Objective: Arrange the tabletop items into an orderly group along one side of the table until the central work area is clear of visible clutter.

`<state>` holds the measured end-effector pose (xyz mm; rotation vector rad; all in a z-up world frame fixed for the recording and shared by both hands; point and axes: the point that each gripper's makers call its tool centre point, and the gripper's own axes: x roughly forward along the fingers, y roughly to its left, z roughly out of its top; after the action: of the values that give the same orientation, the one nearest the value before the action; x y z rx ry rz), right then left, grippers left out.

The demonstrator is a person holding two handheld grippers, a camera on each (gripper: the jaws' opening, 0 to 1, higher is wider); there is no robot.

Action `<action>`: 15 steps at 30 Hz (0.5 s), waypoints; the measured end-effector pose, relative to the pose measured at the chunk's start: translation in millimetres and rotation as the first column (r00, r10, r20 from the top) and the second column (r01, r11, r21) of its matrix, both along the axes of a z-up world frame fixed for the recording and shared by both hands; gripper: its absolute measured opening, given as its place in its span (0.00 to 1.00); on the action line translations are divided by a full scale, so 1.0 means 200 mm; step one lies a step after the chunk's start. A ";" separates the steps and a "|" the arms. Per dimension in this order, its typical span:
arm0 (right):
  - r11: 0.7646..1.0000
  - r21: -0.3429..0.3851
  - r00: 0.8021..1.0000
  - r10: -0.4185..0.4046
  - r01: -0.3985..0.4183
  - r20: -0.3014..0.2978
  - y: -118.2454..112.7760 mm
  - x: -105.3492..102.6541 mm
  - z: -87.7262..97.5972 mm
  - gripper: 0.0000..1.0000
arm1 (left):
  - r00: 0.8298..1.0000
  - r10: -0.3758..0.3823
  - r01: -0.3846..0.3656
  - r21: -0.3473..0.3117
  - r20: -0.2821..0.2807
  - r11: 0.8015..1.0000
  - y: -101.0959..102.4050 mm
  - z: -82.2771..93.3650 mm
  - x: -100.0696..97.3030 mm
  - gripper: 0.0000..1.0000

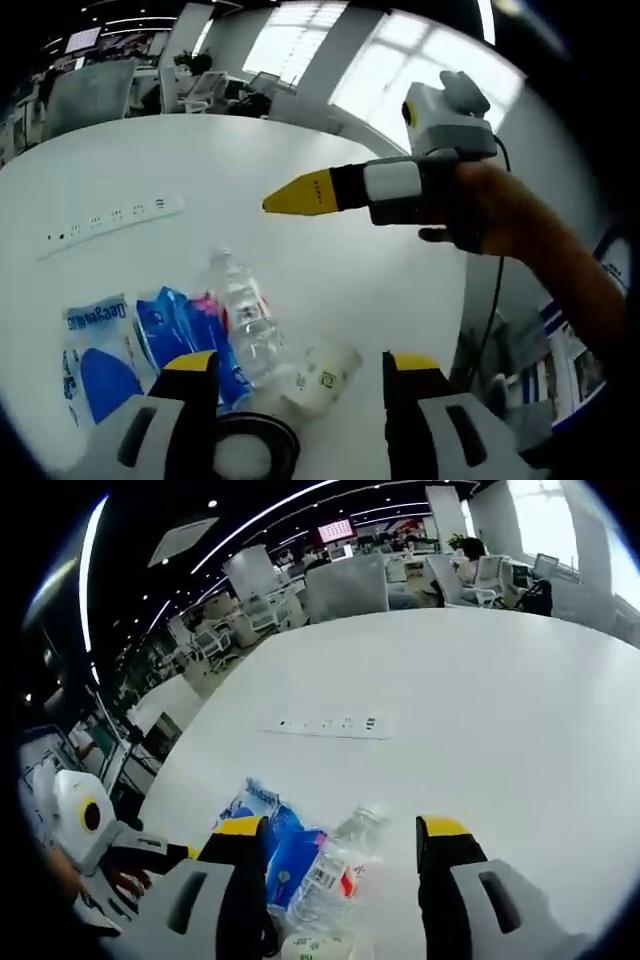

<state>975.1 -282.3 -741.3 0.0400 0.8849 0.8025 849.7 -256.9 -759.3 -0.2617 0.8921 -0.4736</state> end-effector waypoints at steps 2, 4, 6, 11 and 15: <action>1.000 0.019 1.000 -0.014 0.015 -0.024 0.01 0.01 -0.02 0.53 | 1.000 -0.003 0.003 0.005 -0.010 1.000 -0.01 -0.02 0.03 0.66; 1.000 0.021 0.999 -0.020 0.021 -0.039 0.00 0.02 -0.05 0.53 | 1.000 -0.003 0.003 0.003 -0.017 1.000 -0.02 -0.03 0.04 0.66; 0.999 0.016 0.998 -0.030 0.031 -0.055 0.00 0.03 -0.09 0.51 | 0.999 -0.007 0.007 0.003 -0.036 1.000 -0.03 -0.06 0.06 0.66; 0.998 0.029 0.991 -0.045 0.049 -0.124 0.02 0.05 -0.18 0.47 | 0.996 -0.016 0.016 0.008 -0.092 1.000 -0.04 -0.15 0.09 0.61; 0.998 0.035 0.987 -0.048 0.054 -0.156 0.05 0.05 -0.23 0.44 | 0.992 -0.009 0.009 -0.002 -0.129 1.000 -0.04 -0.21 0.10 0.58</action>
<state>985.5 -272.4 -787.3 0.1606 1.0111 0.7762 870.6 -265.0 -801.4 -0.2924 1.0196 -0.4699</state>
